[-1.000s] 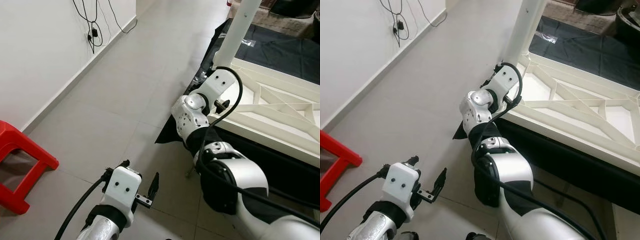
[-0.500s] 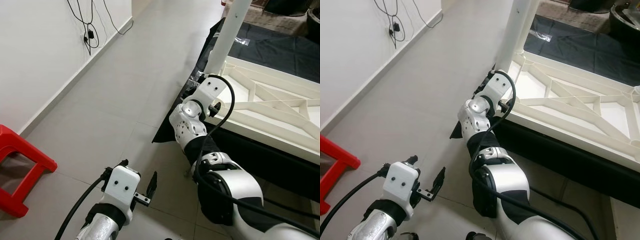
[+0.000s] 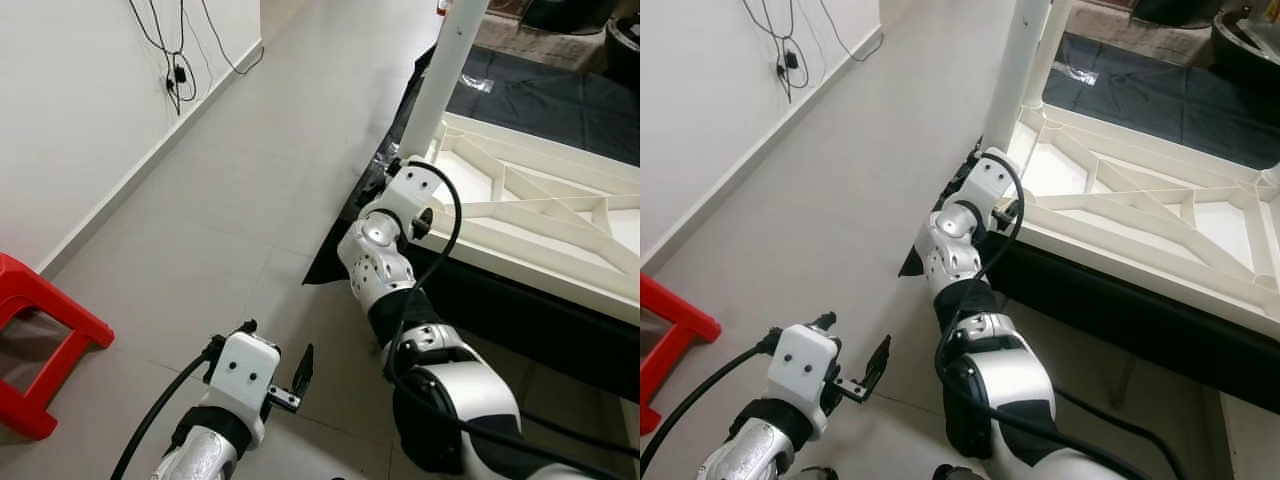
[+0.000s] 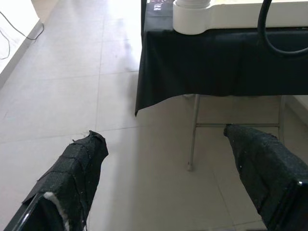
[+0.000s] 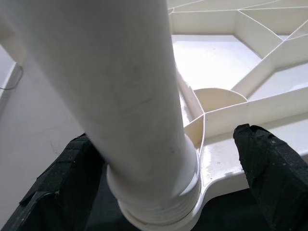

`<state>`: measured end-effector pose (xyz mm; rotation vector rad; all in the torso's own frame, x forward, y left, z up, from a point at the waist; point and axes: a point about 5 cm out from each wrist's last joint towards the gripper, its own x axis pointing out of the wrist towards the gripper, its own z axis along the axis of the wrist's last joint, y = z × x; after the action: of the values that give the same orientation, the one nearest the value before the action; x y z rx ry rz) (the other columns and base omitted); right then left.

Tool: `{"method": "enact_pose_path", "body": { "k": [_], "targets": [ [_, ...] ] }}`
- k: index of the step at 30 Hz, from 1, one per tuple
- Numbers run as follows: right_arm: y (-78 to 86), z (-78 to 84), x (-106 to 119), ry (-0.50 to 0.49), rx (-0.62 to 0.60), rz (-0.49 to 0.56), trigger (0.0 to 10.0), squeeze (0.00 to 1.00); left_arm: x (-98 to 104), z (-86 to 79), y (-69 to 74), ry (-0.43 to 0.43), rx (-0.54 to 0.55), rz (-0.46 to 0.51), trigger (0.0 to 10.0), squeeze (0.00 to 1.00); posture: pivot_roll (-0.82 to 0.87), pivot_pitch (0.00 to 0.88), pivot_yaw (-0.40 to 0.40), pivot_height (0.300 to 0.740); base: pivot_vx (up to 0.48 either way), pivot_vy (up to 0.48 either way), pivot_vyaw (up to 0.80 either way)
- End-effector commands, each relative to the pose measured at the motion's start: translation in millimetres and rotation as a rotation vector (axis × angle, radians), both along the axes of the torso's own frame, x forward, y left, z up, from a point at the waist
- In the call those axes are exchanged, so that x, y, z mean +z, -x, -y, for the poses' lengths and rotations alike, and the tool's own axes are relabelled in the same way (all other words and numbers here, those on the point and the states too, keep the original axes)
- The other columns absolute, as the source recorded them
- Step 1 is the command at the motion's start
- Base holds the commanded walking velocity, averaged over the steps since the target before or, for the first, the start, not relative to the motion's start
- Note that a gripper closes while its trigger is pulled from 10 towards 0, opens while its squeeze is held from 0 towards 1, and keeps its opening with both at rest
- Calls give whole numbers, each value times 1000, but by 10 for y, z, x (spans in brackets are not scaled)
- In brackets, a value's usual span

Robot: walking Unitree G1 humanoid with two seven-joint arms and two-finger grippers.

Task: Building children table

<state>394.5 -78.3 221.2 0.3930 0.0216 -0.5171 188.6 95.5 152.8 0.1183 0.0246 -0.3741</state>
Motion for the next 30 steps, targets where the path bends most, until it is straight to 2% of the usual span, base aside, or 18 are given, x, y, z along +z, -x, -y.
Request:
{"method": "enact_pose_path", "body": {
  "k": [1, 10, 15, 17, 19, 20, 22, 24, 27, 30],
  "targets": [
    [36, -45, -56, 12, 35, -14, 10000, 0, -48, 7, 9, 2, -8, -20, 10000, 0, 178, 152, -99, 740, 0, 0, 0],
    [95, -62, -99, 13, 67, -26, 10000, 0, -56, 4, -11, 2, -8, -18, 10000, 0, 174, 153, -98, 740, 0, 0, 0],
    [212, 2, -238, 46, 128, -49, 10000, 0, -66, -14, -54, -3, 1, -13, 10000, 0, 172, 141, -94, 740, 0, 0, 0],
    [212, 2, -238, 46, 128, -49, 10000, 0, -66, -14, -54, -3, 1, -13, 10000, 0, 172, 141, -94, 740, 0, 0, 0],
    [322, 30, -352, 87, 184, -67, 10000, 0, -72, -30, -75, -4, 5, -12, 10000, 0, 169, 132, -95, 740, 0, 0, 0],
    [322, 30, -352, 87, 184, -67, 10000, 0, -72, -30, -75, -4, 5, -12, 10000, 0, 169, 132, -95, 740, 0, 0, 0],
    [472, 55, -507, 109, 256, -105, 10000, 0, -84, -44, -89, -7, 9, -14, 10000, 0, 164, 128, -90, 740, 0, 0, 0],
    [472, 55, -507, 109, 256, -105, 10000, 0, -84, -44, -89, -7, 9, -14, 10000, 0, 164, 128, -90, 740, 0, 0, 0],
    [620, 92, -619, 134, 331, -134, 10000, 0, -96, -59, -107, -14, 15, -13, 10000, 0, 164, 124, -90, 740, 0, 0, 0],
    [900, 412, -831, 218, 405, -217, 10000, 0, -116, -145, -113, -31, 52, -9, 10000, 0, 153, 114, -91, 740, 0, 0, 0]
  ]
}}
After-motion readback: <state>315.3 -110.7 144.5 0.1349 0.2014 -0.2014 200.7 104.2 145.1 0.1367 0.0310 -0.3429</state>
